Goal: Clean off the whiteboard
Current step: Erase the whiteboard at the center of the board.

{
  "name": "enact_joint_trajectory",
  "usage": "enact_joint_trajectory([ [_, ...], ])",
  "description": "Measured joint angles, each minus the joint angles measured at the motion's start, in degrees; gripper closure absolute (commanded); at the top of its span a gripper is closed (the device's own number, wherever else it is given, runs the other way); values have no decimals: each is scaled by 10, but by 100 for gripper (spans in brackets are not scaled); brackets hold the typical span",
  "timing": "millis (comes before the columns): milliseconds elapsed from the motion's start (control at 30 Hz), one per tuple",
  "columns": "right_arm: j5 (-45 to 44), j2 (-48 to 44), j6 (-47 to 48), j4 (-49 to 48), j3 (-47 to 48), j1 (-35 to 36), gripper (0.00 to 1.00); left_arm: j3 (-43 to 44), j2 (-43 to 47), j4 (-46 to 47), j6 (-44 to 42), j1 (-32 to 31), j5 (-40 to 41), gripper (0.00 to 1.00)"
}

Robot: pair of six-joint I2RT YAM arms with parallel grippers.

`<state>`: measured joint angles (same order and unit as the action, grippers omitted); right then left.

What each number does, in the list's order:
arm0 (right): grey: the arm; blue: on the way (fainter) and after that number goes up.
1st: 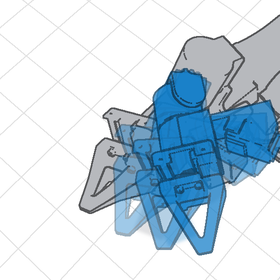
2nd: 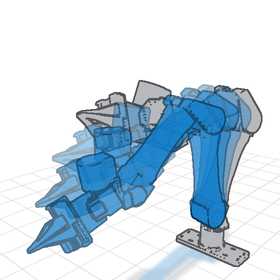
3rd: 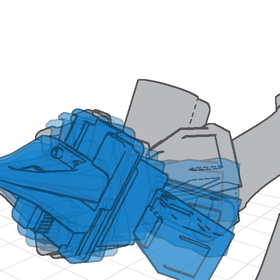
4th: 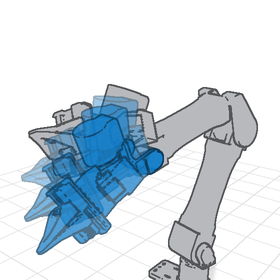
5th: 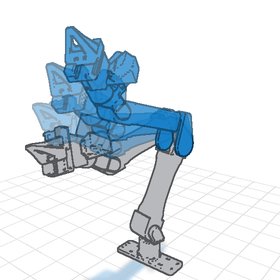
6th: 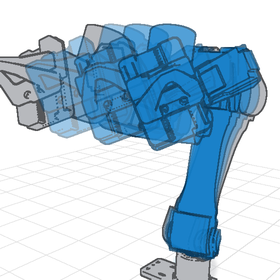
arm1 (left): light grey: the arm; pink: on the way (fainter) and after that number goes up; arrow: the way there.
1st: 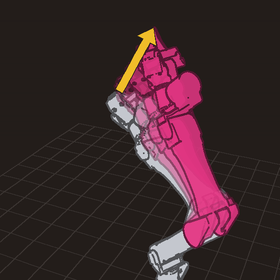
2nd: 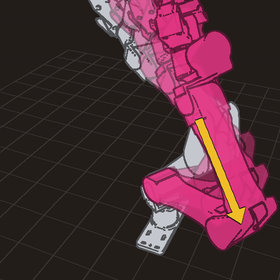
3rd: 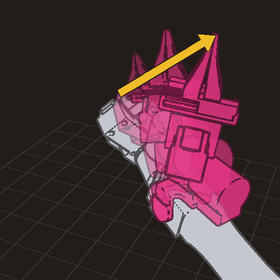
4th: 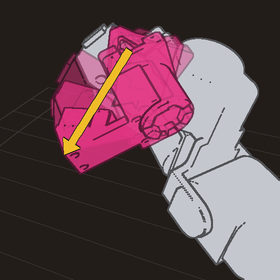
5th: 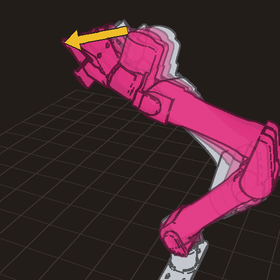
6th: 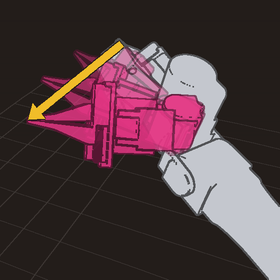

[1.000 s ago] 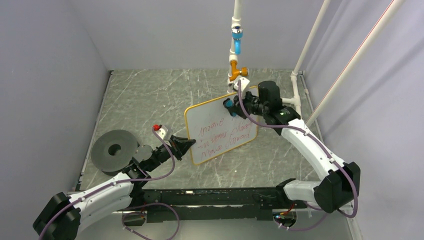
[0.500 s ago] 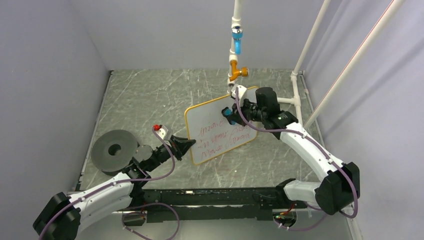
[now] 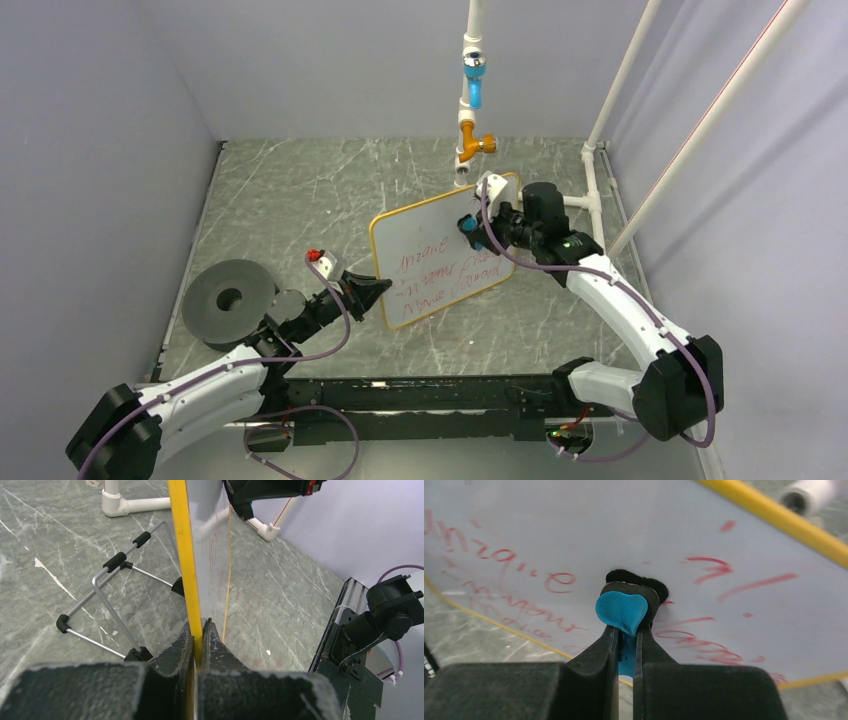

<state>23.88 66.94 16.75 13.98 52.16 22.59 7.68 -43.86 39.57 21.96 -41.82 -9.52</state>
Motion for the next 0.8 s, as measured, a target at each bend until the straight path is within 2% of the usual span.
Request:
enact_joint_trajectory([
  [200,33,21,-4,34,30,24,100,0,-2,0,0,0,-1,100],
  [367,2,31,-12,28,98,-8,100,0,-2,0,0,0,-2,100],
  [533,-40,1,-6,-3,55,-31,100,0,-1,0,-3,0,-7,100],
  [633,-13,-8,-2,6,13,-28,100,0,0,-3,-3,0,-8,100],
  [800,44,19,1,39,26,13,100,0,-3,-2,-2,0,-7,100],
])
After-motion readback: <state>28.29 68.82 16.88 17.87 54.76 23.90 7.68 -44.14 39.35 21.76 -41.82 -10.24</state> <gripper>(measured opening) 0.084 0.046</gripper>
